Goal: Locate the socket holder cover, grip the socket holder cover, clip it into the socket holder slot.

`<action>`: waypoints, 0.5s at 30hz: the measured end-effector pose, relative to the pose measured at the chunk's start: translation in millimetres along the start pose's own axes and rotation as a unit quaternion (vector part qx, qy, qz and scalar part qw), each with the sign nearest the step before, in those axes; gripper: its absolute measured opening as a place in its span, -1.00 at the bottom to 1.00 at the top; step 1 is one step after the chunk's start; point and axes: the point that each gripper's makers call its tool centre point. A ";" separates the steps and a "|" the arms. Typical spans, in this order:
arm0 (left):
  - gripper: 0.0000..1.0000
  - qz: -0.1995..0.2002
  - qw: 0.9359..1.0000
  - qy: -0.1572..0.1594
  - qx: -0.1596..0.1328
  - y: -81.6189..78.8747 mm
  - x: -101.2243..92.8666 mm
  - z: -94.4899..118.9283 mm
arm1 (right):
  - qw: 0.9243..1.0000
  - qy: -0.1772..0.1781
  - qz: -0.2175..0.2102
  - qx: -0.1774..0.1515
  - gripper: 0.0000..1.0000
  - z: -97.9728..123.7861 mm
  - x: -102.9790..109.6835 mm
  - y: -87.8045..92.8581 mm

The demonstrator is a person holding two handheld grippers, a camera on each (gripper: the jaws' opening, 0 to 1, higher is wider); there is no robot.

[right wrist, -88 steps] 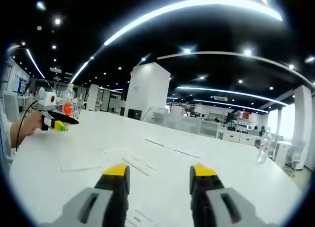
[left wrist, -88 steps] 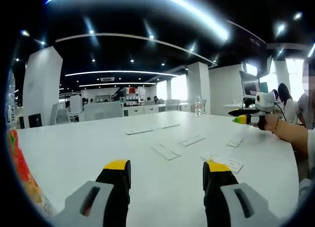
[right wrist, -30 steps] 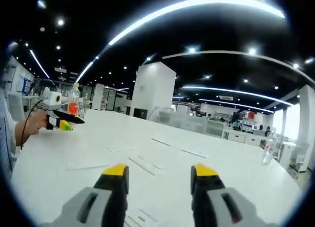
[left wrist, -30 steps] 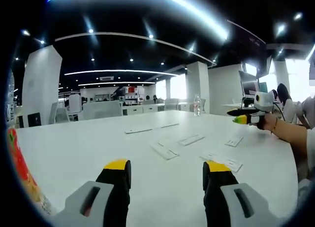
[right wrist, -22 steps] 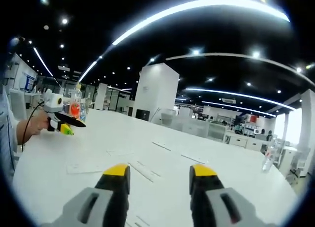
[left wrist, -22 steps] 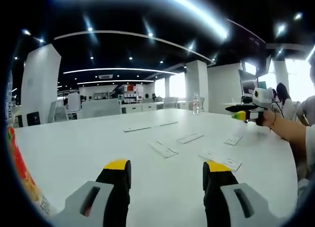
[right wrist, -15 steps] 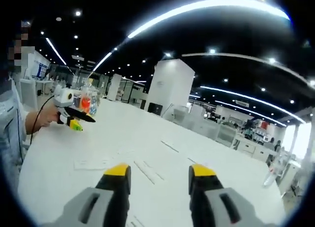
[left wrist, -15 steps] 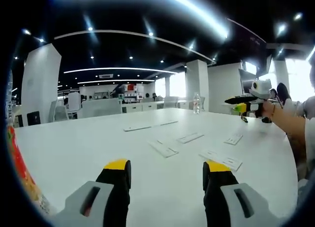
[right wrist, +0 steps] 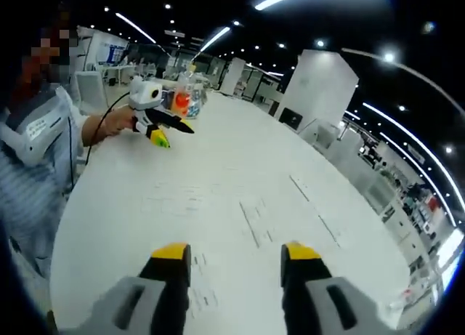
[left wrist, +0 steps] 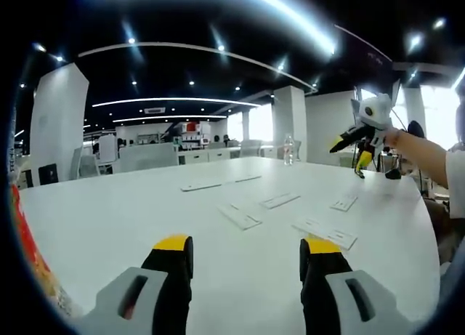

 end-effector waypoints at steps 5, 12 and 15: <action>0.19 -0.003 1.000 0.001 0.004 1.8 -1.2 -1.7 | 0.996 -0.046 0.017 0.070 -0.07 -6.1 8.0 15.6; 0.19 -0.007 1.000 0.003 0.010 4.2 -2.5 -2.9 | 0.975 -0.122 0.046 0.179 -0.12 -15.8 21.1 33.6; 0.19 -0.008 1.000 0.003 0.012 5.0 -2.6 -3.0 | 0.968 -0.132 0.053 0.206 -0.11 -20.6 20.6 37.3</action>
Point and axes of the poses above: the point that each gripper's makers call its tool centre point, and the gripper's own axes: z roughly backward along the fingers, x roughly to its left, y roughly out of its underside, and after that the axes turned 1 degree about -y, right-handed
